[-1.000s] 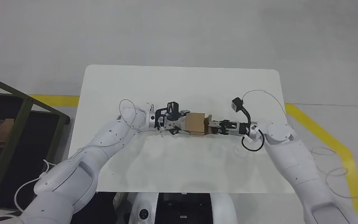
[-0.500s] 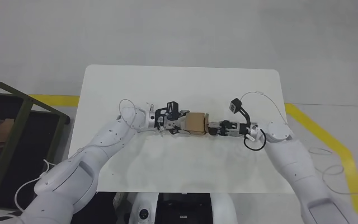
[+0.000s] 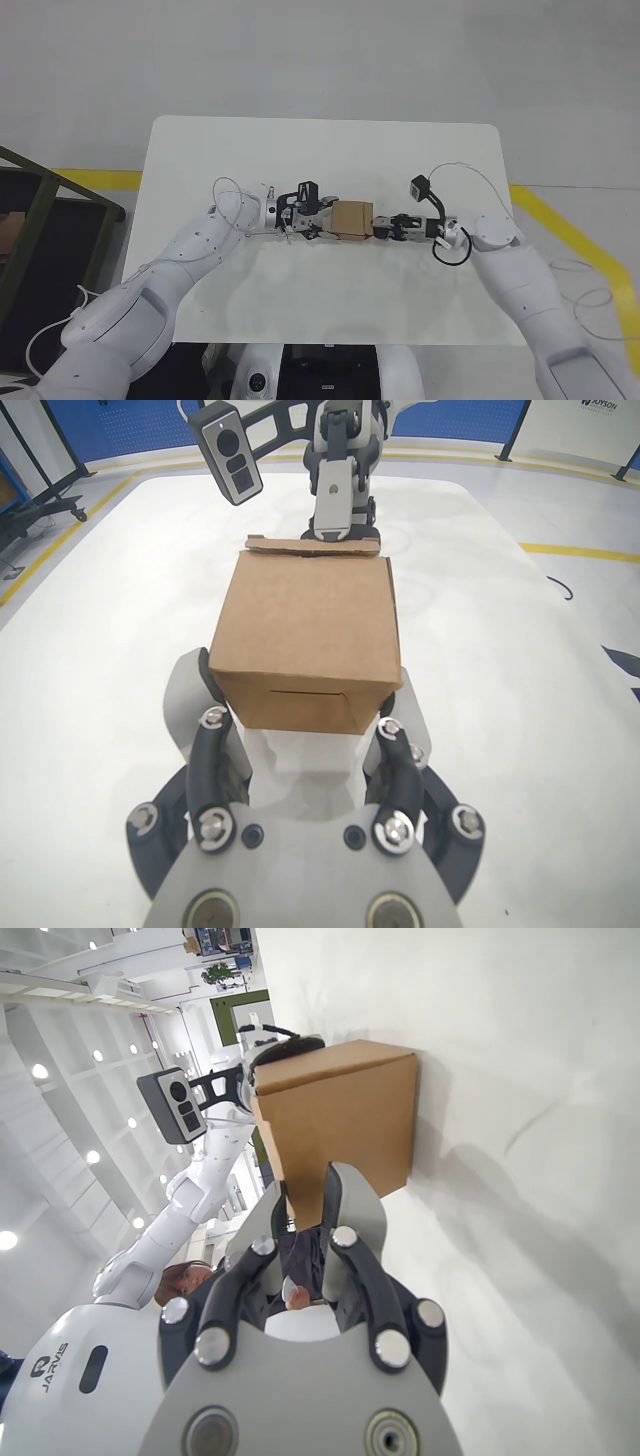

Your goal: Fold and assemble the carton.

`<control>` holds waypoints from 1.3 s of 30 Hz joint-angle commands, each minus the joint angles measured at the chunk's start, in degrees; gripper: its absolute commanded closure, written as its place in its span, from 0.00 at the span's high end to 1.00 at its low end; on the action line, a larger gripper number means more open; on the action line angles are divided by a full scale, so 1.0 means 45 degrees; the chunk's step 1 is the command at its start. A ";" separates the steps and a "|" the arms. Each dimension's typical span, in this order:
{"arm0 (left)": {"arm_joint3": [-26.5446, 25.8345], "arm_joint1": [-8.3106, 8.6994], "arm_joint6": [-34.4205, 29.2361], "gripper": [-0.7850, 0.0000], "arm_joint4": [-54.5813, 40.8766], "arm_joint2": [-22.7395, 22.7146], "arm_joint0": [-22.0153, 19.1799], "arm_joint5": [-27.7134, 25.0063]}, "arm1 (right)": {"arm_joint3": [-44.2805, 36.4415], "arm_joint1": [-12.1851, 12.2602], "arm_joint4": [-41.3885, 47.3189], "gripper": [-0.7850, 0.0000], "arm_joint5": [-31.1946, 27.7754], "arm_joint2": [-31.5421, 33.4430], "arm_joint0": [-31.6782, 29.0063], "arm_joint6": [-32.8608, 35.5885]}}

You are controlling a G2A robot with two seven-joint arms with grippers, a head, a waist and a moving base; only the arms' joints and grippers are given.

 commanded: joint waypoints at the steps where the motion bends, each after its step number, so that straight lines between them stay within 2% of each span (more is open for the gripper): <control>1: -0.0003 0.0004 0.0009 0.71 0.0009 -0.0004 0.0004 -0.0001 | -0.0061 0.0013 -0.0182 0.17 0.0014 0.0008 -0.0007 -0.0139; 20: -0.0012 0.0012 -0.0054 0.71 -0.0044 -0.0065 0.0034 -0.0045 | -0.1189 0.0280 -0.1237 0.16 0.0427 0.0516 -0.0585 -0.1041; 39: -0.0093 0.0024 -0.0083 0.71 -0.0050 -0.0109 0.0044 -0.0109 | -0.2034 0.0327 -0.2221 0.15 0.1133 0.0459 -0.0651 -0.1674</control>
